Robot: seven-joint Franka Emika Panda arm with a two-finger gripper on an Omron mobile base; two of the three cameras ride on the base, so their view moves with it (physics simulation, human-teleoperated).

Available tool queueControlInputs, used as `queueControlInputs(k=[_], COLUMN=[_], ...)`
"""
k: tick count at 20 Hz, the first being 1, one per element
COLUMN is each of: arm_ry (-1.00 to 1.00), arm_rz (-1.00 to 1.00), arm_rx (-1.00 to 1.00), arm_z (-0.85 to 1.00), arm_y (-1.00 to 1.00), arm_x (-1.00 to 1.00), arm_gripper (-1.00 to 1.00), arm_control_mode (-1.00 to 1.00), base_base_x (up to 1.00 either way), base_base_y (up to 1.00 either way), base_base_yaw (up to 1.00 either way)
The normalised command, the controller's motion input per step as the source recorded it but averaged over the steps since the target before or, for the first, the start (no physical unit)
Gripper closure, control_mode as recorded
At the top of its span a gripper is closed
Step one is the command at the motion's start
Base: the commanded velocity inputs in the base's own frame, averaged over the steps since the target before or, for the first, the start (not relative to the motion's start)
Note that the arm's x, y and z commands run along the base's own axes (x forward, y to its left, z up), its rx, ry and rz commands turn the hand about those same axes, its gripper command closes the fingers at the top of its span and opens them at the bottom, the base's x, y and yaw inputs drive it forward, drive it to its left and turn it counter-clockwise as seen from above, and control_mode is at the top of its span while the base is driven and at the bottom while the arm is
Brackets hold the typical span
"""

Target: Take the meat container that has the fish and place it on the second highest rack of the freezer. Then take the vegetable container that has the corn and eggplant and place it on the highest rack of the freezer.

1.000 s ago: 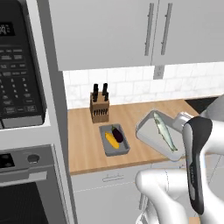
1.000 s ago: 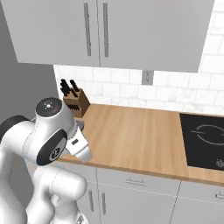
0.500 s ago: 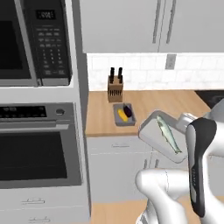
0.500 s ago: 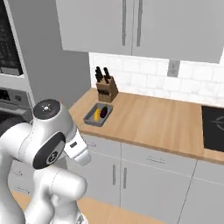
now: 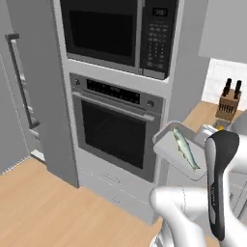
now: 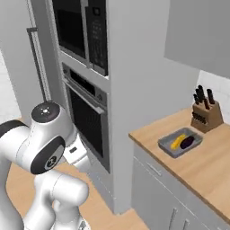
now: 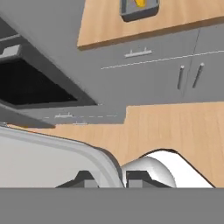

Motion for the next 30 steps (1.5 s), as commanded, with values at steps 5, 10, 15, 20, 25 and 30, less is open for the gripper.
queueControlInputs(k=[5,10,15,20,25,30], arm_ry=[0.00,0.00,0.00,0.00,0.00,0.00], arm_rz=[0.00,0.00,0.00,0.00,0.00,0.00], arm_rx=[0.00,0.00,0.00,0.00,0.00,0.00], arm_z=[0.00,0.00,0.00,0.00,0.00,0.00], arm_y=[0.00,0.00,0.00,0.00,0.00,0.00], arm_x=[0.00,0.00,0.00,0.00,0.00,0.00], arm_gripper=[1.00,1.00,1.00,1.00,1.00,1.00], arm_control_mode=[1.00,1.00,1.00,1.00,1.00,1.00], base_base_x=[0.61,0.92,1.00,0.99,0.56,0.01], base_base_y=[0.77,1.00,1.00,1.00,1.00,0.99], base_base_yaw=[0.60,0.10,-0.14,-0.21,-0.27,-0.49])
